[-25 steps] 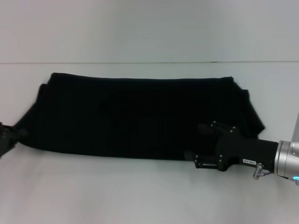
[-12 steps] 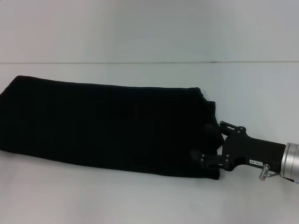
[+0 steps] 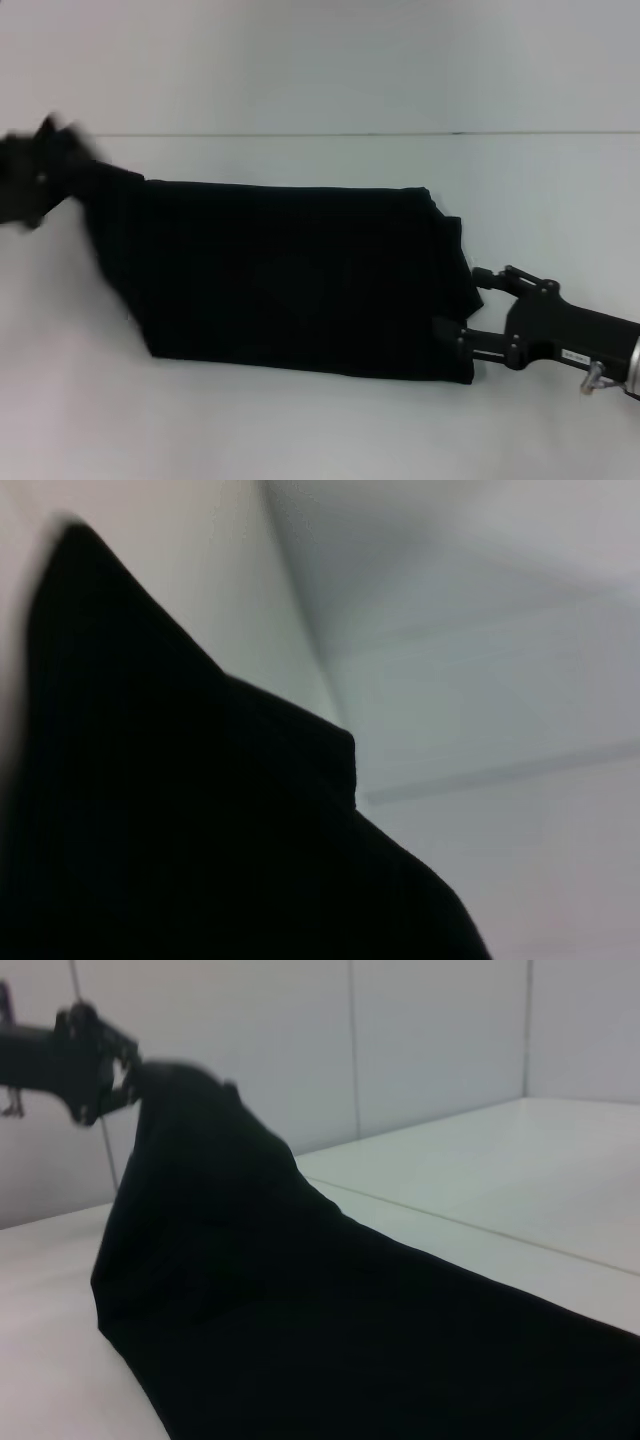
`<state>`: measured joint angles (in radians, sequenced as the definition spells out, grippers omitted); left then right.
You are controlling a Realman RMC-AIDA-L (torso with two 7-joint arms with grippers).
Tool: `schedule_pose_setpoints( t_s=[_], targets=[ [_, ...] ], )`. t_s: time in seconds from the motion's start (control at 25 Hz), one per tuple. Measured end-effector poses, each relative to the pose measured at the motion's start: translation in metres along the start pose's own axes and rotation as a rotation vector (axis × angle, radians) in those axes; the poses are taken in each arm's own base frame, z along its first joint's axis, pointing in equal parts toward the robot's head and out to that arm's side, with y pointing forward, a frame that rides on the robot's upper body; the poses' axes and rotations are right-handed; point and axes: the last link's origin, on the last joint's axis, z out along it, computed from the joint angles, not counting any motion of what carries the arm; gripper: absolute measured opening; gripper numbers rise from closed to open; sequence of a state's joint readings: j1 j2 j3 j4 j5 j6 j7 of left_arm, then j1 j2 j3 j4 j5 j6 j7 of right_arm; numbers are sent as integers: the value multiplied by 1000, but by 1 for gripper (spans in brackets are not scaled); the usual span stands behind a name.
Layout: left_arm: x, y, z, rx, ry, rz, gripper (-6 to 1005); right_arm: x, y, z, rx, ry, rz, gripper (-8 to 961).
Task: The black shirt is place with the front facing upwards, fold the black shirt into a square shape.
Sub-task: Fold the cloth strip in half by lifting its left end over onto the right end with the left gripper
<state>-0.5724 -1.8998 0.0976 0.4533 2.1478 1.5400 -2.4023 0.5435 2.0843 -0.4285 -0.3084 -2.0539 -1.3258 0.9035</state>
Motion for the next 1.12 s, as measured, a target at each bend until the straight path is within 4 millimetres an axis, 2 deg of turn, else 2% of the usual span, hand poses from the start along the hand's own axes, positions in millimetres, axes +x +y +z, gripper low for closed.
schedule_pose_setpoints(
  t_s=[0.16, 0.32, 0.36, 0.4, 0.52, 0.64, 0.76, 0.88, 1.12],
  targets=[
    [-16, 34, 64, -98, -138, 47, 42, 7, 0, -9, 28, 0, 25, 943],
    [-47, 65, 127, -164, -263, 103, 60, 12, 0, -15, 47, 0, 40, 943],
    [-47, 65, 127, -164, -263, 103, 64, 13, 0, -16, 52, 0, 43, 943],
    [-75, 77, 159, -174, -344, 136, 68, 14, -1, -17, 55, 0, 46, 943],
    [-106, 78, 178, -169, -412, 152, 82, 15, 0, -20, 59, -1, 52, 943],
    [-141, 62, 189, -119, -474, 154, 95, 16, 0, -20, 60, -1, 55, 943],
    [-164, 36, 188, -53, -488, 131, 108, 16, 0, -19, 62, 0, 57, 942],
    [-170, 23, 180, -42, -471, 113, 121, 16, 0, -17, 66, 3, 56, 942],
    [-177, 22, 178, -55, -494, 120, 147, 15, -3, -17, 88, -9, 65, 942]
  ],
)
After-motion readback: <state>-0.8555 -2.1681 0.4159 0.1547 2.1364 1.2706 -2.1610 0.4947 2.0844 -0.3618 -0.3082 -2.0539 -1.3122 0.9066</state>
